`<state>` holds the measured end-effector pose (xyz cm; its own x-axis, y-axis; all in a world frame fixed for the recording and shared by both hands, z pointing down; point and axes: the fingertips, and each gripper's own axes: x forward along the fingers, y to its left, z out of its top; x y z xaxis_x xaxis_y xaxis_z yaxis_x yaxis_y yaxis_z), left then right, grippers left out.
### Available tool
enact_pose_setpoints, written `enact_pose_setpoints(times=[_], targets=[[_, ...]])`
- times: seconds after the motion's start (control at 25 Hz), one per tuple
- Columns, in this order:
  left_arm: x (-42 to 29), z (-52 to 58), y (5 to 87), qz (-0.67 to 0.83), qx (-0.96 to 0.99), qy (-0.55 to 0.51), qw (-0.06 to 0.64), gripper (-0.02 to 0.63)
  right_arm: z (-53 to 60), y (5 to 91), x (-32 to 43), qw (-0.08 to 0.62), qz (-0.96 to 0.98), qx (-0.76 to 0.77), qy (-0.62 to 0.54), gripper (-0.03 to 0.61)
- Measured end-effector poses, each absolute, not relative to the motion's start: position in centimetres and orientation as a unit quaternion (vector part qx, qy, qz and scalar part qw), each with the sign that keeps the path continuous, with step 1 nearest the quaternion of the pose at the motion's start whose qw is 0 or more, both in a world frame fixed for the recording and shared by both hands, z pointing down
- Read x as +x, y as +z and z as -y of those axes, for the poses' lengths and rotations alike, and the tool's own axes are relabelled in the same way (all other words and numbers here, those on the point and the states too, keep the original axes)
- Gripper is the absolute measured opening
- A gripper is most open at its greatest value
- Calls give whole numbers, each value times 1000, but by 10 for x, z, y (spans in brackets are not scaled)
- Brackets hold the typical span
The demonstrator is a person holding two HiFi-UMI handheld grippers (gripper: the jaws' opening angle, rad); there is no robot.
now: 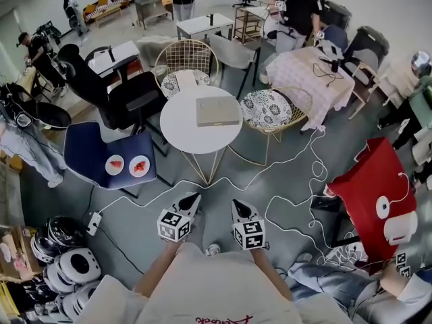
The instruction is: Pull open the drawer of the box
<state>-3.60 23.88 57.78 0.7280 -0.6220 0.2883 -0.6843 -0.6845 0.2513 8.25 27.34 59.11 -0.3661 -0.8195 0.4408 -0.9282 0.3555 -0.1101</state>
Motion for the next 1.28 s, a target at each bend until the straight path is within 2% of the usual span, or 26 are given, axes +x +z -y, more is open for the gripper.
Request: enact_pose_setpoints(times=[0.36, 0.92, 1.28], targets=[[-55, -186, 593, 369, 906, 88, 186, 11, -219, 602, 67, 168, 816, 524, 175, 15], [-47, -63, 600, 348, 911, 95, 198, 11, -114, 607, 65, 183, 802, 532, 200, 15], [-37, 28, 571, 314, 927, 85, 184, 11, -24, 580, 57, 180, 791, 553, 191, 15]])
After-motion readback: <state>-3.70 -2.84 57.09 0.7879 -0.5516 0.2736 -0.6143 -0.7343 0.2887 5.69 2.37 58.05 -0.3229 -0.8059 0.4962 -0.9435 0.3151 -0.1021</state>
